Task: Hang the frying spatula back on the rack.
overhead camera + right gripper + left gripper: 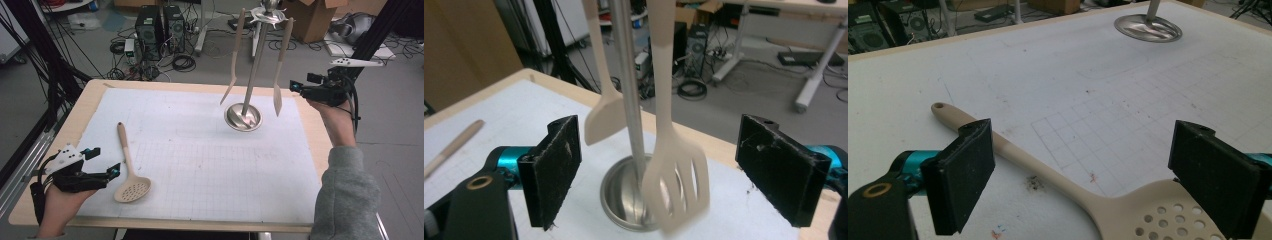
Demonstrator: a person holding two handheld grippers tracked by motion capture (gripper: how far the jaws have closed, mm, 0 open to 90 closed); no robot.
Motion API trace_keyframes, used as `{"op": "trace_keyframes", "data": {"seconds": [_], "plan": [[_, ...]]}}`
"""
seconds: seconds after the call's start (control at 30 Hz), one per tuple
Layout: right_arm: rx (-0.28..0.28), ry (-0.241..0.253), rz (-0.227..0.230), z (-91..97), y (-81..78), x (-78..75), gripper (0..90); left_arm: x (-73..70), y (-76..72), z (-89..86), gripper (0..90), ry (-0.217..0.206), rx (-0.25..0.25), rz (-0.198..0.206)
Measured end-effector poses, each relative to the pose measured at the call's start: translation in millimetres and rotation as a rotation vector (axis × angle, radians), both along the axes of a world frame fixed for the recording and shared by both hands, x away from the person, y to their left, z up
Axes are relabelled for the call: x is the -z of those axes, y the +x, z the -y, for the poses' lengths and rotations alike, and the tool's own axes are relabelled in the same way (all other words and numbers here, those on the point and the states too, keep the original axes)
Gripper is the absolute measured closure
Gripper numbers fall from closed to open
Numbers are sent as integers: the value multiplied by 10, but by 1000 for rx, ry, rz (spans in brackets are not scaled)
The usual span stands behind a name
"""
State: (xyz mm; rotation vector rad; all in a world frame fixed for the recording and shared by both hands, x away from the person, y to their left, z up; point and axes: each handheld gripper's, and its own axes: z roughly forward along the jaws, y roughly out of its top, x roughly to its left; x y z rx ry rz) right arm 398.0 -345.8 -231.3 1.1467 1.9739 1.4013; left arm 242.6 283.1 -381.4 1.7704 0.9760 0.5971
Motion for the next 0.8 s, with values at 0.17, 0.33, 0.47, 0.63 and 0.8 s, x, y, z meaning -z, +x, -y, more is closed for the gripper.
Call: {"op": "trace_keyframes", "data": {"seconds": [0.17, 0.33, 0.47, 0.63, 0.8], "plan": [[-10, 8, 14, 8, -82, 26, 174, -19, 7, 8, 119, -14, 9, 4], [-23, 10, 31, 8, -193, 42, 173, -70, 17, 24, 119, -23, 2, 25], [-40, 15, 58, 9, -308, 52, 173, -88, 43, 6, 118, -38, -5, 35], [-49, 18, 76, 10, -437, 72, 172, -82, 99, 4, 119, -47, -2, 35], [-64, 19, 105, -50, -559, 106, 172, -43, 143, 38, 119, -42, 8, 20]]}}
